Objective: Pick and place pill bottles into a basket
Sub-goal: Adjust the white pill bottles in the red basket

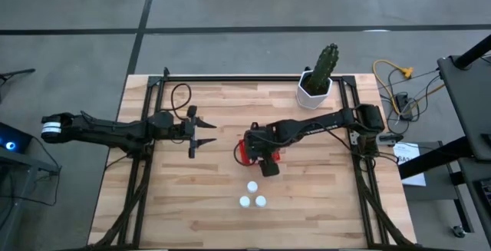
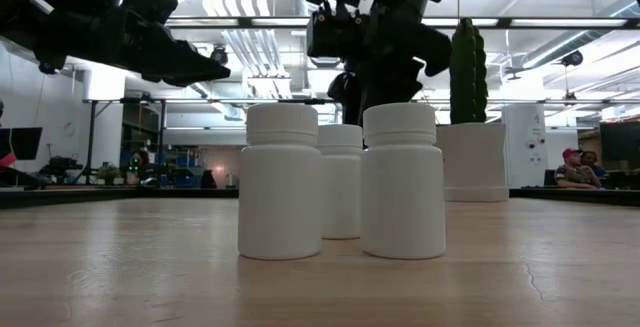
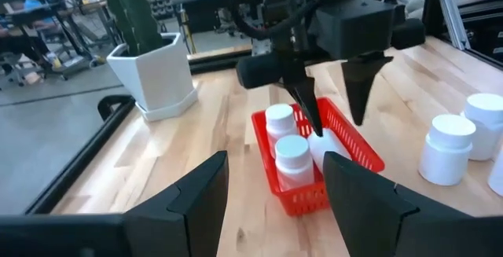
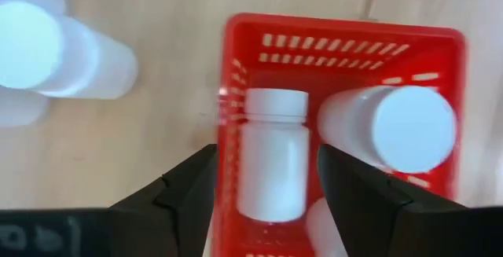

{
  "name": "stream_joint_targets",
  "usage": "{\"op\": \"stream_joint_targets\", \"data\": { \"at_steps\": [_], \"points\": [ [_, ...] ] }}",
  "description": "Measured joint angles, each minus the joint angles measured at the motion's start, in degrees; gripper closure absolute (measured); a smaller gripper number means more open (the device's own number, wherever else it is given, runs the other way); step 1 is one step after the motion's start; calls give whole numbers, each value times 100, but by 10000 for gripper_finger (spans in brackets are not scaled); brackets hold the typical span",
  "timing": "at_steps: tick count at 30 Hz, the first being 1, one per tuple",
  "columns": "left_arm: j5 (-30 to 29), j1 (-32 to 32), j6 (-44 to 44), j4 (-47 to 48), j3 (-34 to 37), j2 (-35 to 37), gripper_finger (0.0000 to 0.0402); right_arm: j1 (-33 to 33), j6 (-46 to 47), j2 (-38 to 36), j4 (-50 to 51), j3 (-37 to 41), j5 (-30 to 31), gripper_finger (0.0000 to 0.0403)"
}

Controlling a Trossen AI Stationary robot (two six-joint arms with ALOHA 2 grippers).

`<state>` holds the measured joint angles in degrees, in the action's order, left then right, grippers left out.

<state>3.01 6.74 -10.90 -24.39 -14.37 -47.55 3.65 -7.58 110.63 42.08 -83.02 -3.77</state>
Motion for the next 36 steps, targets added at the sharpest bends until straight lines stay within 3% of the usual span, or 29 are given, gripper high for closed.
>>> {"op": "stream_joint_targets", "data": {
  "at_steps": [14, 36],
  "points": [
    [0, -1, 9, 12, 0, 71, 210, -200, -274, 0, 116, 13, 252, 231],
    [0, 0, 7, 51, 0, 76, 210, -193, -119, 87, 76, 224, 143, 206]
  ]
}}
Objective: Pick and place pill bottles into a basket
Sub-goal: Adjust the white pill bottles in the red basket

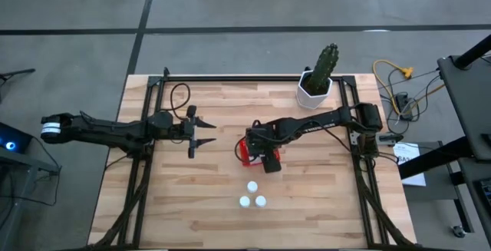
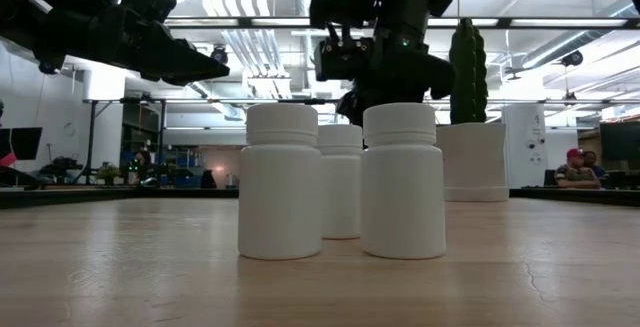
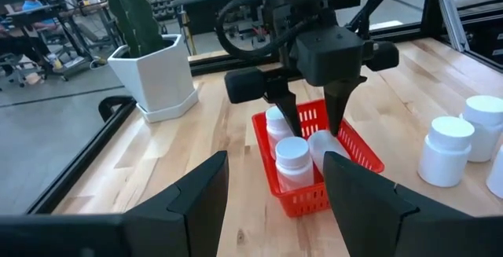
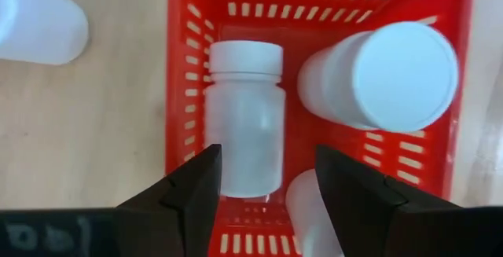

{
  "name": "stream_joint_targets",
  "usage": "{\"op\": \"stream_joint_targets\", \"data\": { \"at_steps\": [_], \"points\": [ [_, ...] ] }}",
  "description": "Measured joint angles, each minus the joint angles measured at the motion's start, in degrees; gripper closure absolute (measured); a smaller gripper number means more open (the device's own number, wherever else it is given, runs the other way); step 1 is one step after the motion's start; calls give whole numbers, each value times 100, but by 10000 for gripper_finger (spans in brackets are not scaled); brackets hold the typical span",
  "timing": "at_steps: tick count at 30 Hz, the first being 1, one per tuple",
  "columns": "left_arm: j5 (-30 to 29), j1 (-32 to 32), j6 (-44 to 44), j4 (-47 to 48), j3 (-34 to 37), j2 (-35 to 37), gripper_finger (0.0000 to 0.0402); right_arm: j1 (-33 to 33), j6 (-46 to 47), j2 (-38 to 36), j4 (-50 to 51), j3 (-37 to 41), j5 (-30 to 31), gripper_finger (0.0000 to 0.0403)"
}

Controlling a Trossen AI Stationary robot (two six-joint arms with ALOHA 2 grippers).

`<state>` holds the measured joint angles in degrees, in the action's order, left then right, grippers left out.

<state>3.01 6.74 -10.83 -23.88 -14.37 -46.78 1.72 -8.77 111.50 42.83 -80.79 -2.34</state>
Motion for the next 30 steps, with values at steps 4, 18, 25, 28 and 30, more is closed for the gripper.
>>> {"op": "stream_joint_targets", "data": {
  "at_steps": [4, 18, 25, 28, 30],
  "points": [
    [0, -1, -1, 0, 0, 0, 210, 0, 104, 0, -62, 76, -290, 206],
    [0, 0, -5, -2, 0, 0, 210, 0, 235, 2, -155, 80, -435, 206],
    [0, 0, -7, -2, 0, 0, 210, 0, 238, 2, -171, 80, -566, 206],
    [0, -1, -7, -2, 0, 0, 210, 0, 260, 2, -171, 80, -565, 206],
    [0, -2, -7, -2, 0, 0, 210, 0, 259, 2, -176, 80, -565, 206]
  ]
}}
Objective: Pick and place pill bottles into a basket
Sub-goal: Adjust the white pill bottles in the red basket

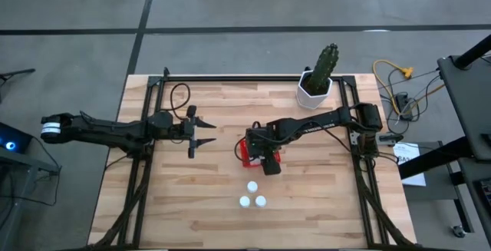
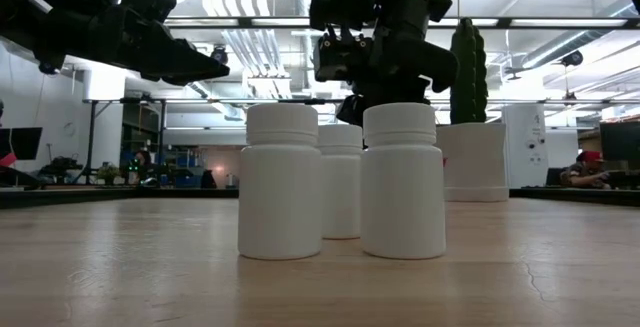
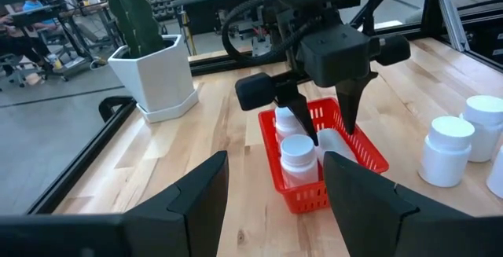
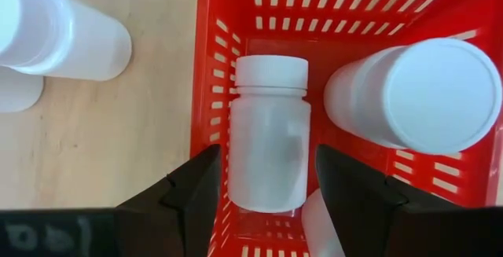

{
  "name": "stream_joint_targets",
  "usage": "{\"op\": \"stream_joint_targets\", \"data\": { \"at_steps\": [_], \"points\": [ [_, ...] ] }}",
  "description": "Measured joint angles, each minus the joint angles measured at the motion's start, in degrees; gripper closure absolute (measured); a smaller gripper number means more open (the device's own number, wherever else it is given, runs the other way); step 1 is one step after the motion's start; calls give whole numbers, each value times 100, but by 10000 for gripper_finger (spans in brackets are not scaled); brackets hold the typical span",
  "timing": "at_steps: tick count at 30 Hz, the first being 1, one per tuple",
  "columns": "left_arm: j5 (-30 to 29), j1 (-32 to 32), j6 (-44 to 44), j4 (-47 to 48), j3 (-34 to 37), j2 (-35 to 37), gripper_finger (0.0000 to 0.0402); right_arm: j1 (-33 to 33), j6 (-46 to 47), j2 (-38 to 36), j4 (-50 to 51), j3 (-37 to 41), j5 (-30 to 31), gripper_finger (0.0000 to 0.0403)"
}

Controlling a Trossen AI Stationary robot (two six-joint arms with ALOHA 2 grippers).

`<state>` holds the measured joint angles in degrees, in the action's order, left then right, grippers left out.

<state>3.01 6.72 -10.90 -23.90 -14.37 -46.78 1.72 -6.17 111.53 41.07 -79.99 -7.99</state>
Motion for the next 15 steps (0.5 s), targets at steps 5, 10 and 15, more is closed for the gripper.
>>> {"op": "stream_joint_targets", "data": {
  "at_steps": [5, 10, 15],
  "points": [
    [0, 1, 0, 0, 0, 0, 210, 0, 2, 0, -10, 0, 0, 206],
    [0, 0, -1, 0, 0, 0, 210, 0, 16, 0, -10, 0, 2, 204],
    [0, 0, 0, 0, 0, 0, 210, 0, 25, 0, -12, 0, 27, 183]
  ]
}}
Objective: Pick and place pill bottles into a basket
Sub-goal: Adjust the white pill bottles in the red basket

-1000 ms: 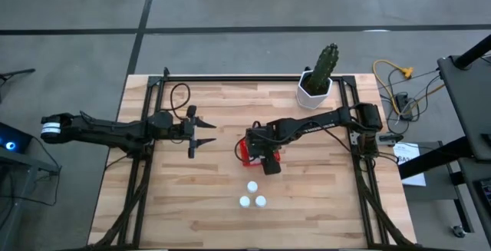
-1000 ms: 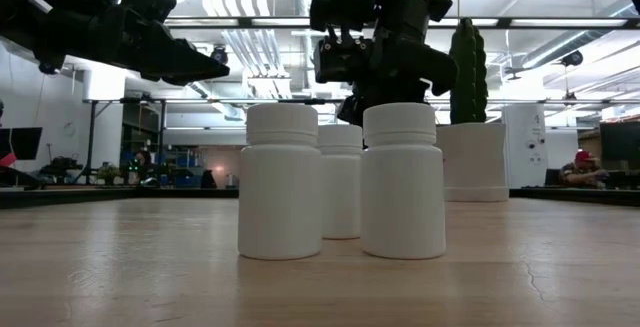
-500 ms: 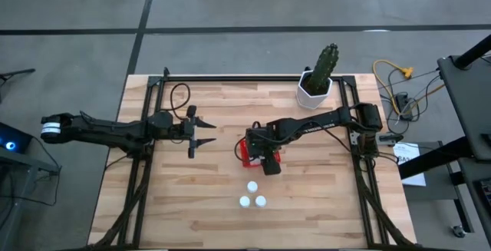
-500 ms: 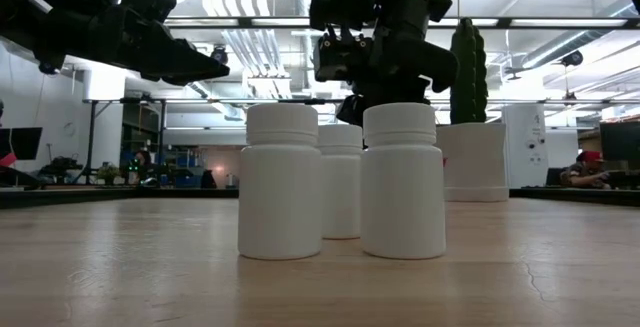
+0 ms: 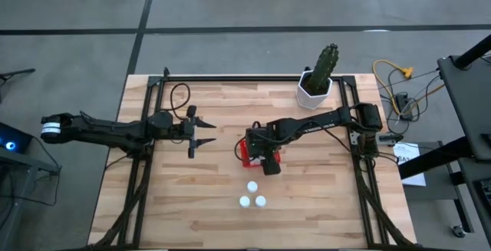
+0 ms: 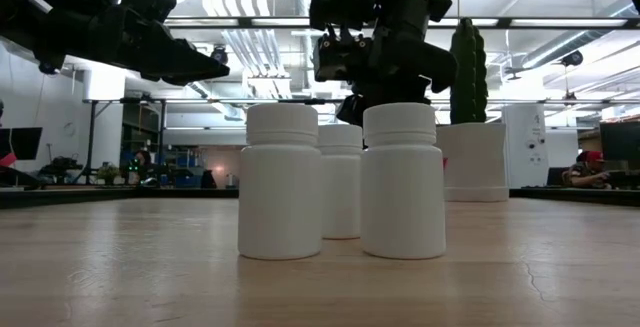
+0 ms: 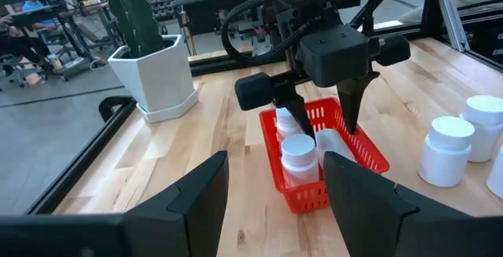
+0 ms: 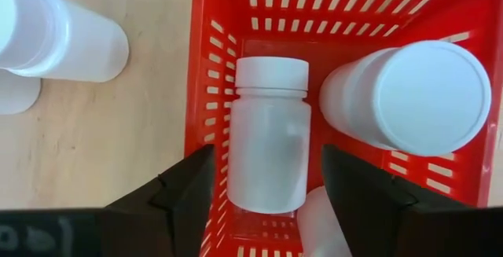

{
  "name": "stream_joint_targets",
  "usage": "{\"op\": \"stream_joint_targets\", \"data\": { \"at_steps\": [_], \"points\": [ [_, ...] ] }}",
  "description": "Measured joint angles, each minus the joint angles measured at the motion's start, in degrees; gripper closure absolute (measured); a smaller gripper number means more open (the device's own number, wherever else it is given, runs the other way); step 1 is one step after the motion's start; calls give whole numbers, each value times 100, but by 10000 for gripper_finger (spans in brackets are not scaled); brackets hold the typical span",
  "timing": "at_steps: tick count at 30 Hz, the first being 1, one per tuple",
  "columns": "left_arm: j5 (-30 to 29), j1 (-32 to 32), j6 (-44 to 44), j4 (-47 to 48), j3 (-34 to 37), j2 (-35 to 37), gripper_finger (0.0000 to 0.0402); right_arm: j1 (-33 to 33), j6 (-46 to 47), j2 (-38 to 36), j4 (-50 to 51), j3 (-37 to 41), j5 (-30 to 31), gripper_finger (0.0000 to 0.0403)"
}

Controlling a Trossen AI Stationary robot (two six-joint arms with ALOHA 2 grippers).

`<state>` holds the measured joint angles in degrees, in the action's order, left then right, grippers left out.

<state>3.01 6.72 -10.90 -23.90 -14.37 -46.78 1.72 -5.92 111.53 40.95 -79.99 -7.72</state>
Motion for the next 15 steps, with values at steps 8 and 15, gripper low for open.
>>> {"op": "stream_joint_targets", "data": {
  "at_steps": [8, 15],
  "points": [
    [0, 0, -2, 0, 0, 0, 210, 0, 99, 0, -17, 0, 19, 137],
    [0, 0, -2, -2, 0, 0, 210, 0, 160, 0, -16, 65, 19, 131]
  ]
}}
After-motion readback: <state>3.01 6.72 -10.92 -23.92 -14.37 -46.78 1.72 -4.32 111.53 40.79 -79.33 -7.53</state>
